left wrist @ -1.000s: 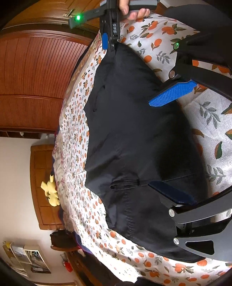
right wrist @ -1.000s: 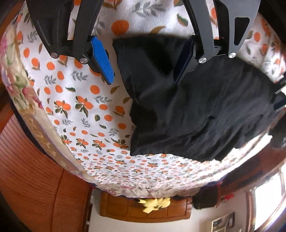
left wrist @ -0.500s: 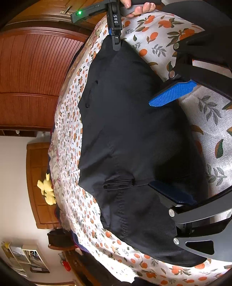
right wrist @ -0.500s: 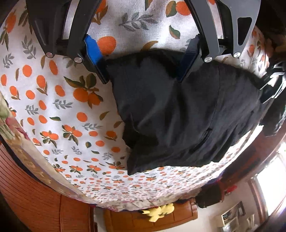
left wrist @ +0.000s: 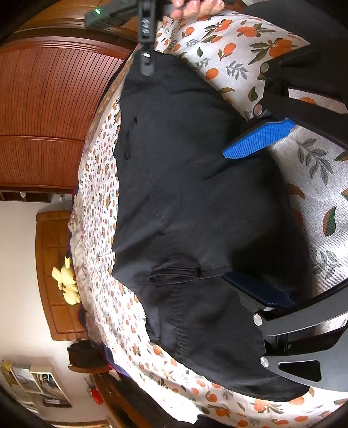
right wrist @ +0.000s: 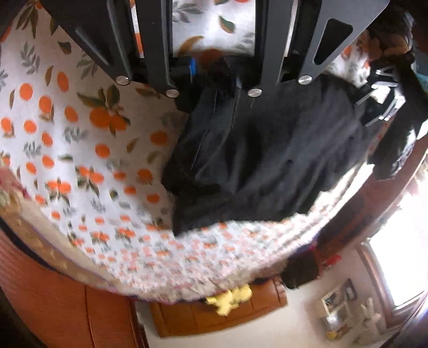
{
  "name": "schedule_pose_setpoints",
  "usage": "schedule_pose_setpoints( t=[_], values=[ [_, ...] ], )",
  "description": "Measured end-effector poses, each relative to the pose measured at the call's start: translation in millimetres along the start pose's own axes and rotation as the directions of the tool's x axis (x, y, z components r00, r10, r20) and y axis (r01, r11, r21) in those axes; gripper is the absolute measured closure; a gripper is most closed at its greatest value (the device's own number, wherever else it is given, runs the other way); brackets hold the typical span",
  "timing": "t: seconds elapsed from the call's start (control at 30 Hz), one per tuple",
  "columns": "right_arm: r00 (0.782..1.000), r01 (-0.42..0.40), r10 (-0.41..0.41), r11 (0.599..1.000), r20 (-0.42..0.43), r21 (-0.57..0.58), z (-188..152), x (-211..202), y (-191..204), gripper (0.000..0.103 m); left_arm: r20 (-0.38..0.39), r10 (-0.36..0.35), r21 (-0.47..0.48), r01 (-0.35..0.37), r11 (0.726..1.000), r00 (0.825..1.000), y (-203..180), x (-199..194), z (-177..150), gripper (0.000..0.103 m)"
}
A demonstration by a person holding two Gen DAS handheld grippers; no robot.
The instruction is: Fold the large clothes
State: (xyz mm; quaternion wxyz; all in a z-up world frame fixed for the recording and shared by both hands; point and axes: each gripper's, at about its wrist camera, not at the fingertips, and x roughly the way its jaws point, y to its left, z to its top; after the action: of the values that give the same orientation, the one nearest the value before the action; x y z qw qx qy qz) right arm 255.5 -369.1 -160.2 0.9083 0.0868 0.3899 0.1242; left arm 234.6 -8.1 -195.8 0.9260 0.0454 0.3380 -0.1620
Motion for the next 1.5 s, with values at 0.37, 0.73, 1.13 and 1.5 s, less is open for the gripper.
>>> schedule_pose_setpoints(
  t=[0.37, 0.73, 1.13, 1.5],
  values=[
    [0.994, -0.026, 0.036, 0.995, 0.102, -0.098, 20, -29, 40, 0.091, 0.004, -0.004, -0.012, 0.004, 1.000, 1.000, 2, -2, 1, 0.015],
    [0.982, -0.098, 0.129, 0.973, 0.141, -0.207, 44, -41, 103, 0.092, 0.096, 0.016, -0.080, -0.008, 0.997, 0.995, 46, -64, -4, 0.015],
    [0.950, -0.275, 0.313, 0.863, 0.020, -0.425, 44, 9, 263, 0.095, 0.134, 0.103, -0.196, -0.076, 0.978, 0.986, 113, -125, -37, 0.015],
    [0.946, -0.325, 0.290, 0.842, -0.145, -0.431, 20, 65, 309, 0.090, 0.148, 0.113, -0.222, -0.078, 0.972, 0.983, 127, -139, -43, 0.015]
  ],
)
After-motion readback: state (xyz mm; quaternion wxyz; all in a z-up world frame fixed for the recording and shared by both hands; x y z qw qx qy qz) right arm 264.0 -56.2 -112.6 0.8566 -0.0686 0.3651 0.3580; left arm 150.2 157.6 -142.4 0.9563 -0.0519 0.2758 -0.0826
